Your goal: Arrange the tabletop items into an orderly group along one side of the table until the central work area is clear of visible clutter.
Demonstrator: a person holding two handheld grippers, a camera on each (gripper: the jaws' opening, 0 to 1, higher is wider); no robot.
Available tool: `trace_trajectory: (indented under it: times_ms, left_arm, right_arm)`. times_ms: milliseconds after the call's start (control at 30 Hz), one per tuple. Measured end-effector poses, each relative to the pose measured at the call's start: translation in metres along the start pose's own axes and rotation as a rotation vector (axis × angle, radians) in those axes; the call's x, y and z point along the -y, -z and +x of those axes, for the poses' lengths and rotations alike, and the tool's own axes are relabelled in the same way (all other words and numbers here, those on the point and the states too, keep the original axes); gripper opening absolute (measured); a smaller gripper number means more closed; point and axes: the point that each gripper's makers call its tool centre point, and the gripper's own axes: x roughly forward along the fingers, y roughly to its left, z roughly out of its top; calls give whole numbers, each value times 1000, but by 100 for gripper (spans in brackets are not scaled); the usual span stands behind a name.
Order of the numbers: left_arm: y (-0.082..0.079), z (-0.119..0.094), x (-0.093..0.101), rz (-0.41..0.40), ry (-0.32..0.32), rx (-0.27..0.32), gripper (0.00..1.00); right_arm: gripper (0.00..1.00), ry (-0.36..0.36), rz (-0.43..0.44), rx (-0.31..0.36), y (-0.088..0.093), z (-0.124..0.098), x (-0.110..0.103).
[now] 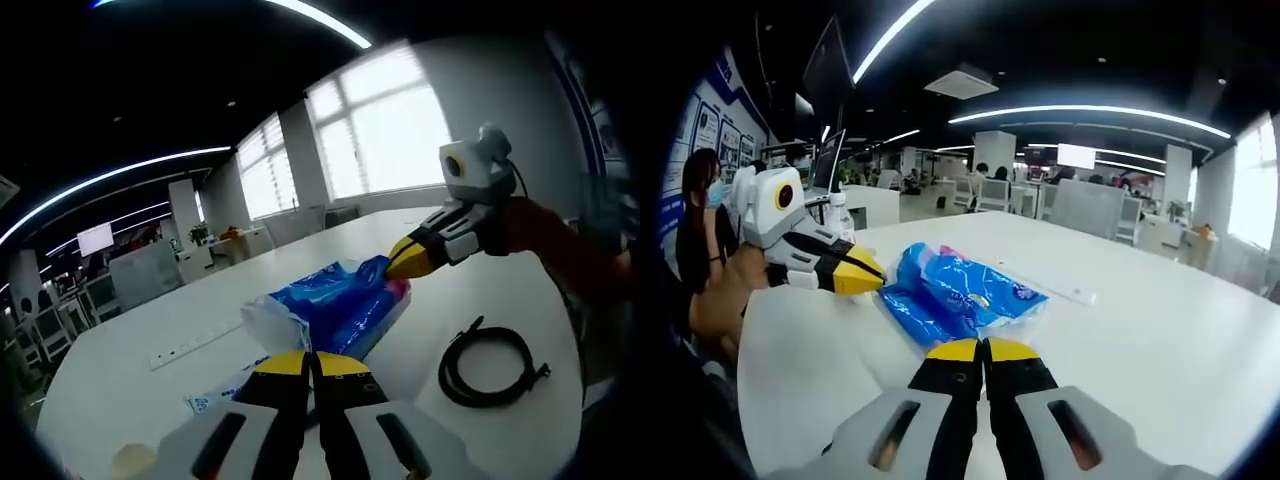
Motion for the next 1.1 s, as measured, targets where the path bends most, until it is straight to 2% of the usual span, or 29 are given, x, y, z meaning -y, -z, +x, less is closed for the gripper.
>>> trace_trajectory:
  times_ms: [300,667,833,1100]
  left_arm:
    - [-10,15,25,21,40,10,0]
    - [-17,32,56,40,103,33,0]
    - [-24,43,60,55,125,37,0]
    - [-30,52,87,72,161,43,0]
  right_arm:
    - [0,46,9,-7,11,-20,18]
    - [0,84,73,18,27,-44,39]
    - [0,101,89,25,31,-54,46]
    - [0,131,105,14,44,-70,63]
